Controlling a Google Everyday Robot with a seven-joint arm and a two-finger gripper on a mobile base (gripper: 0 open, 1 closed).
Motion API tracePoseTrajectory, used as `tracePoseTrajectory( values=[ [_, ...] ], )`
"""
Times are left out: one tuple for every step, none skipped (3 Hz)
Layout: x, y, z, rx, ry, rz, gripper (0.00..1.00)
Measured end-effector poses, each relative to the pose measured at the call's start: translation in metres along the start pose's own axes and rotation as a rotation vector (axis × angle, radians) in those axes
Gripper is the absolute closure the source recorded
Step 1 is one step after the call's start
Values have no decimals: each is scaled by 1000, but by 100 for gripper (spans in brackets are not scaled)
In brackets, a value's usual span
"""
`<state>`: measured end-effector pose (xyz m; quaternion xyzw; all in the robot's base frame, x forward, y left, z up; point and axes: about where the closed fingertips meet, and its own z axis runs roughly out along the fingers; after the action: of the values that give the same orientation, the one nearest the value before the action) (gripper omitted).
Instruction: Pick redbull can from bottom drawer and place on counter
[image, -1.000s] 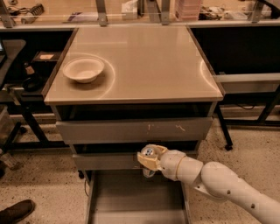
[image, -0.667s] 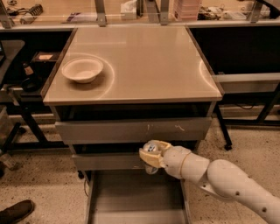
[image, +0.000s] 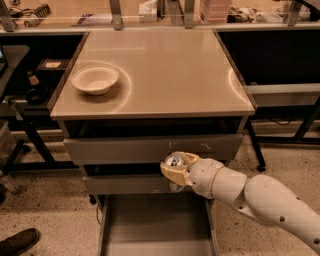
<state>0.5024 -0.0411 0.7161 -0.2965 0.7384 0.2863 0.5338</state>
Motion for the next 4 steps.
tracePoseTrajectory(
  values=[
    [-17, -2, -2, 17, -24, 13, 100],
    [-52, -7, -12, 37, -55, 0, 100],
    [-91, -6, -21, 39, -67, -33, 100],
    [-135, -6, -31, 41, -66, -86, 100]
  ],
)
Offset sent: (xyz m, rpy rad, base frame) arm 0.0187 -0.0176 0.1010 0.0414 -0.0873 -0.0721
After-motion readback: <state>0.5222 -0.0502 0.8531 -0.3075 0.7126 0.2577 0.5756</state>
